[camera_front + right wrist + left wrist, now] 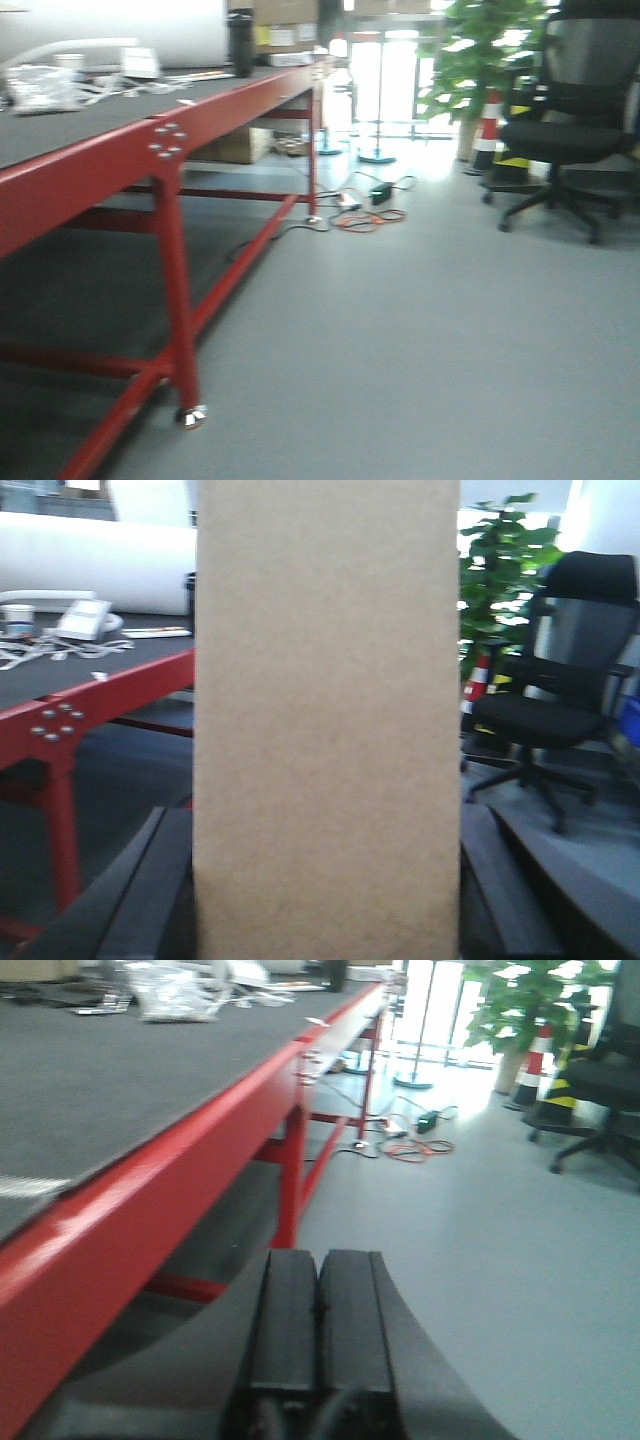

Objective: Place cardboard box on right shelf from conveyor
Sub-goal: 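Drive to the steel shelf holding the box in the right gripper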

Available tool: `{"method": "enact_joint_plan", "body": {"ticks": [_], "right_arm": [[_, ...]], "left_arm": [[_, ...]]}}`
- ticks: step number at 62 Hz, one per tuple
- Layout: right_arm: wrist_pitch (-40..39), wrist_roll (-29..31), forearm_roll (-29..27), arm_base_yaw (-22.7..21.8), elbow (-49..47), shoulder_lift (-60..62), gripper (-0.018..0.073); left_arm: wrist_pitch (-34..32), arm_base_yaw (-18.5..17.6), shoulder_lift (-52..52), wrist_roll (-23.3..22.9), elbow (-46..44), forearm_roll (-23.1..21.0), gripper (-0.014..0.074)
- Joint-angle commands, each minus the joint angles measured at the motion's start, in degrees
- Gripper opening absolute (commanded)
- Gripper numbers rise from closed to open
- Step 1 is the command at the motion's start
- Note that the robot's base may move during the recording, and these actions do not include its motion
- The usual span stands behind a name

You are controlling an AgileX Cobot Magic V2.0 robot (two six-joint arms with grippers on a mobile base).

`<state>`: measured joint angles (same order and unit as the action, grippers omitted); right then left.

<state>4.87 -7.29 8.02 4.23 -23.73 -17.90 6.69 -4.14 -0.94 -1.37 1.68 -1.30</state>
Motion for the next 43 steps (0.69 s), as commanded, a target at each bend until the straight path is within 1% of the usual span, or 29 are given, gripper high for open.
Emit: {"method": "enact_joint_plan", "body": {"ticks": [1, 43], "right_arm": [[-5.9, 0.4, 0.7, -0.3, -1.8, -0.2, 0.0051], [-5.9, 0.4, 0.7, -0.3, -1.8, -0.2, 0.0051]], "left_arm": [[-4.9, -0.1, -0.5, -0.3, 0.6, 0.1, -0.0116], [-4.9, -0.1, -0.5, -0.3, 0.6, 0.1, -0.0116]]}}
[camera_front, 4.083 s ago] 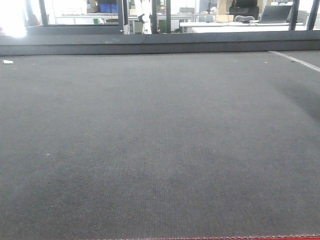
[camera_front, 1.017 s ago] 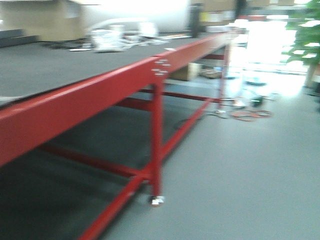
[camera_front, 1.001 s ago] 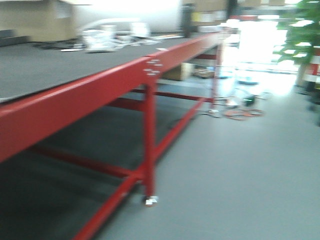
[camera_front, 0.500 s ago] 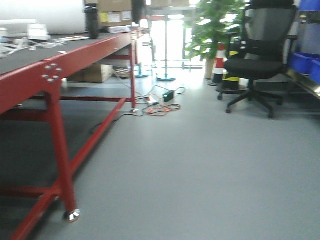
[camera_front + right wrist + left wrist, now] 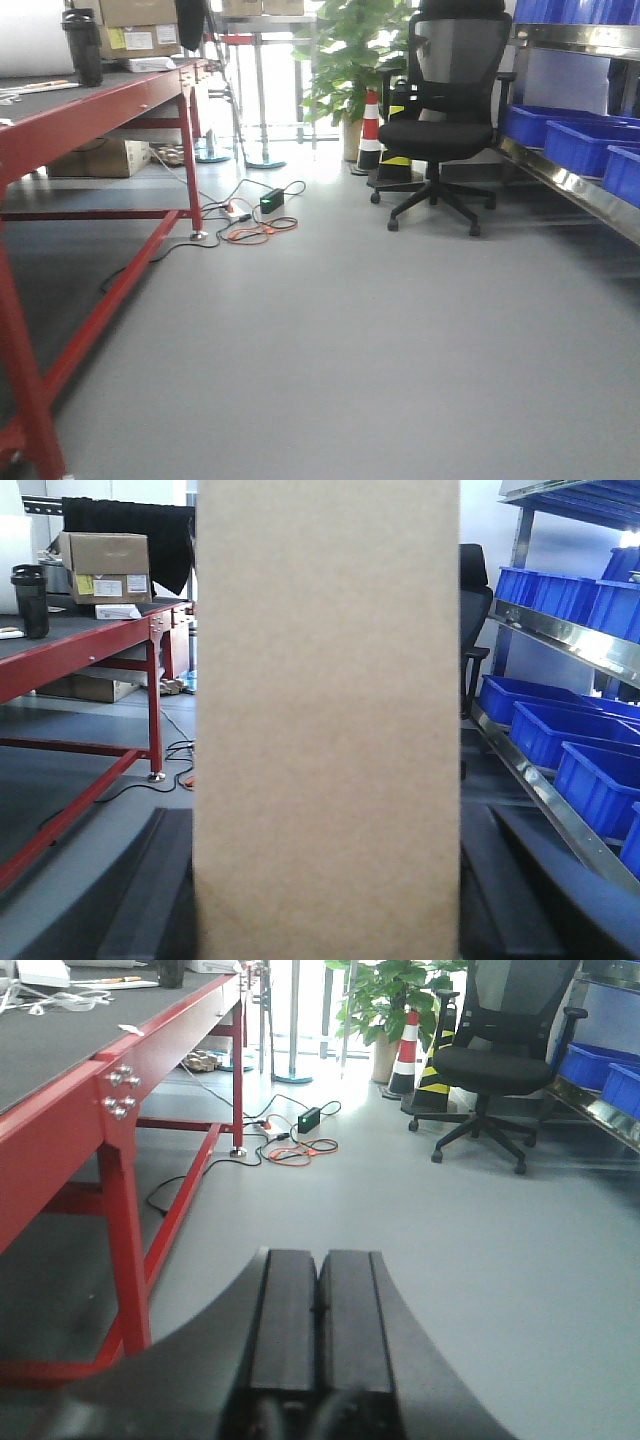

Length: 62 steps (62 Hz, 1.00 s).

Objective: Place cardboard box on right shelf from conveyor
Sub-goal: 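Drive to the steel shelf holding the box in the right gripper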

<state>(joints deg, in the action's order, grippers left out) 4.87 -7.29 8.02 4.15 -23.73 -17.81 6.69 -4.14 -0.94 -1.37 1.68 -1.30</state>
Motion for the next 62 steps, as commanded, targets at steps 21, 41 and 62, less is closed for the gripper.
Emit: {"method": "enact_joint_plan", "body": {"ticks": [21, 41, 62], "right_arm": [[-5.9, 0.4, 0.7, -0.2, -1.8, -0.3, 0.0051], [-5.9, 0.4, 0.7, -0.2, -1.8, -0.3, 0.0051], [-5.9, 0.4, 0.7, -0.2, -1.8, -0.3, 0.0051]], "left_arm": [[-4.9, -0.1, -0.5, -0.3, 0.6, 0.1, -0.0116], [-4.9, -0.1, -0.5, -0.3, 0.6, 0.1, -0.0116], [-4.9, -0.1, -0.5, -0.3, 0.6, 0.1, -0.0116]]}}
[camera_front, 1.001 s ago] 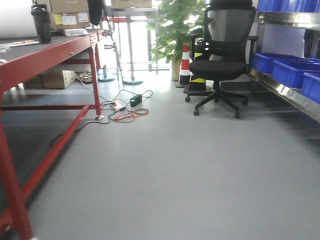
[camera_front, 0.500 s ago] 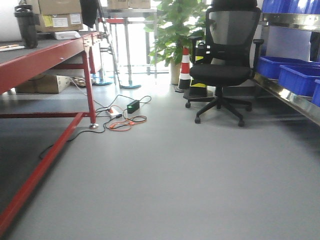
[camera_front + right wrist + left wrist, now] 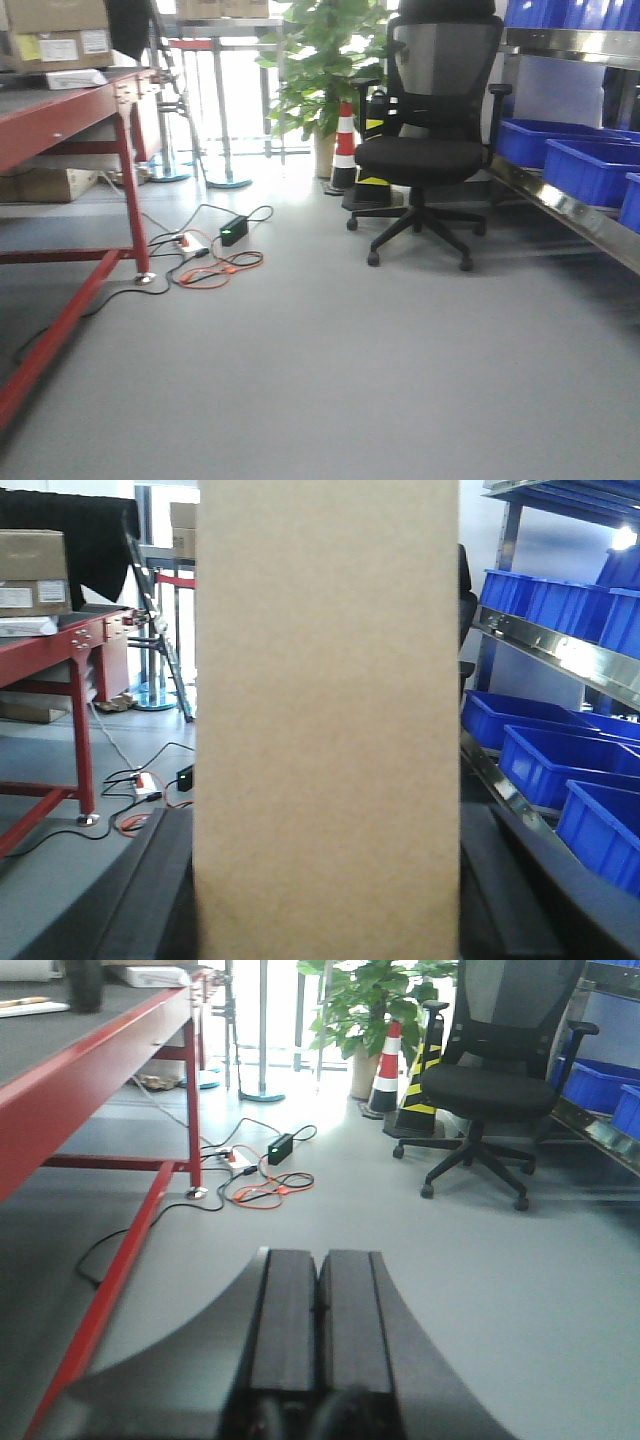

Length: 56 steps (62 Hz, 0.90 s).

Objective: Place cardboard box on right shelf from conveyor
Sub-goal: 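Drive to the steel shelf holding the box in the right gripper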

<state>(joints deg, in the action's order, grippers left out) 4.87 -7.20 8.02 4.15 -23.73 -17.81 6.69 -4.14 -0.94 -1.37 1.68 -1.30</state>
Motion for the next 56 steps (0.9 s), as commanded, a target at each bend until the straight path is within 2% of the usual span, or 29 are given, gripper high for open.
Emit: {"method": "enact_joint_plan", "body": {"ticks": [1, 56], "right_arm": [[-5.9, 0.3, 0.7, -0.2, -1.8, -0.3, 0.0051], [-5.9, 0.3, 0.7, -0.2, -1.8, -0.3, 0.0051]], "left_arm": [[-4.9, -0.1, -0.5, -0.3, 0.6, 0.1, -0.0116], [-4.9, -0.1, -0.5, -0.3, 0.6, 0.1, -0.0116]]}}
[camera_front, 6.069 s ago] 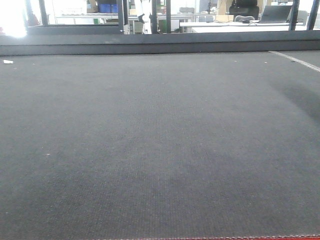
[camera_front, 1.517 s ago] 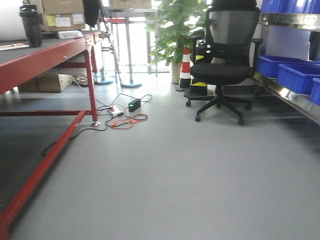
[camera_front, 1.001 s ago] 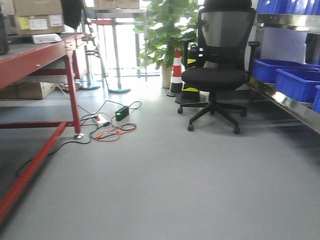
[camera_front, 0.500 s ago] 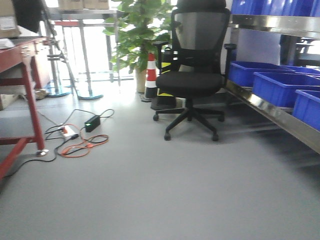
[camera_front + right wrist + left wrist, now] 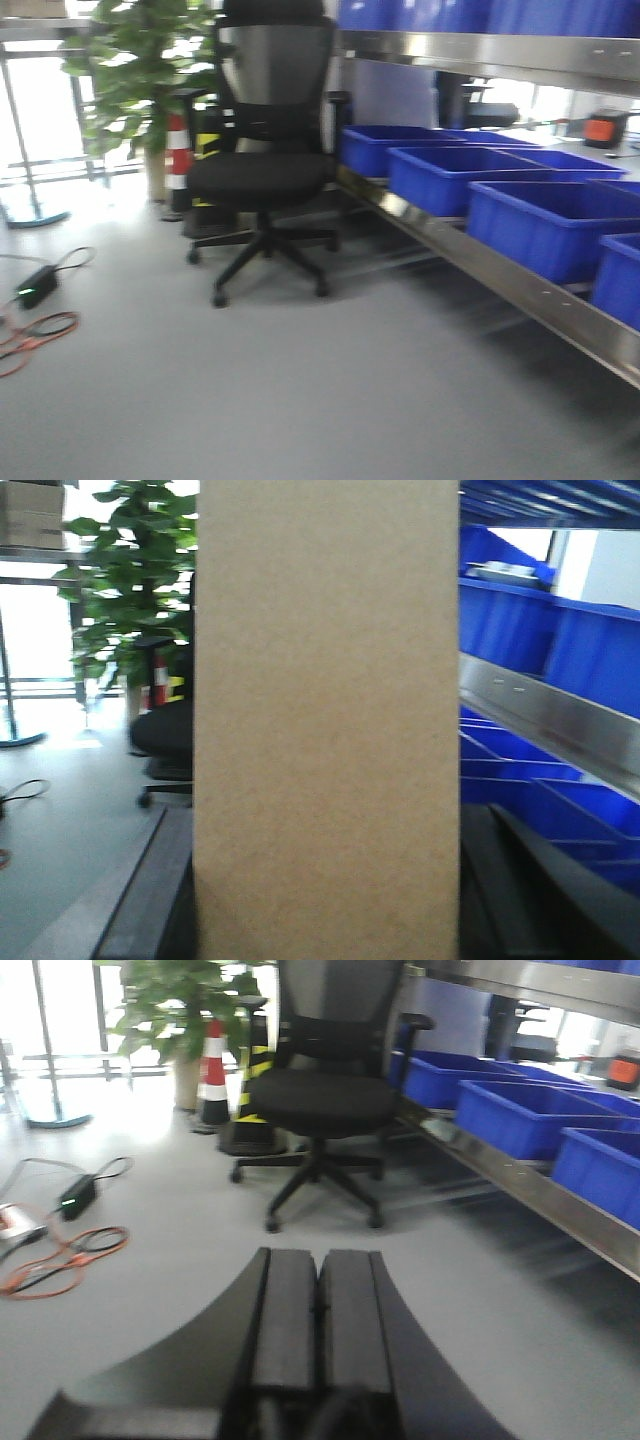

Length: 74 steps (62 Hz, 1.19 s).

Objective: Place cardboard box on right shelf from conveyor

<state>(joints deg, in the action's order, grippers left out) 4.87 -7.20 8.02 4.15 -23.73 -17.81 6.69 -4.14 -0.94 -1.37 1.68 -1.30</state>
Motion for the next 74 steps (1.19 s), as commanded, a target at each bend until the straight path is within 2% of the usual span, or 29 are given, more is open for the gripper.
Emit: {"method": "enact_joint_plan", "body": {"ticks": [1, 74], "right_arm": [[-5.9, 0.3, 0.7, -0.2, -1.8, -0.3, 0.0051], [-5.9, 0.3, 0.7, -0.2, -1.8, -0.3, 0.0051]], "left_arm": [[-4.9, -0.1, -0.5, -0.3, 0.6, 0.1, -0.0116], [-4.9, -0.1, -0.5, -0.3, 0.6, 0.1, -0.0116]]}}
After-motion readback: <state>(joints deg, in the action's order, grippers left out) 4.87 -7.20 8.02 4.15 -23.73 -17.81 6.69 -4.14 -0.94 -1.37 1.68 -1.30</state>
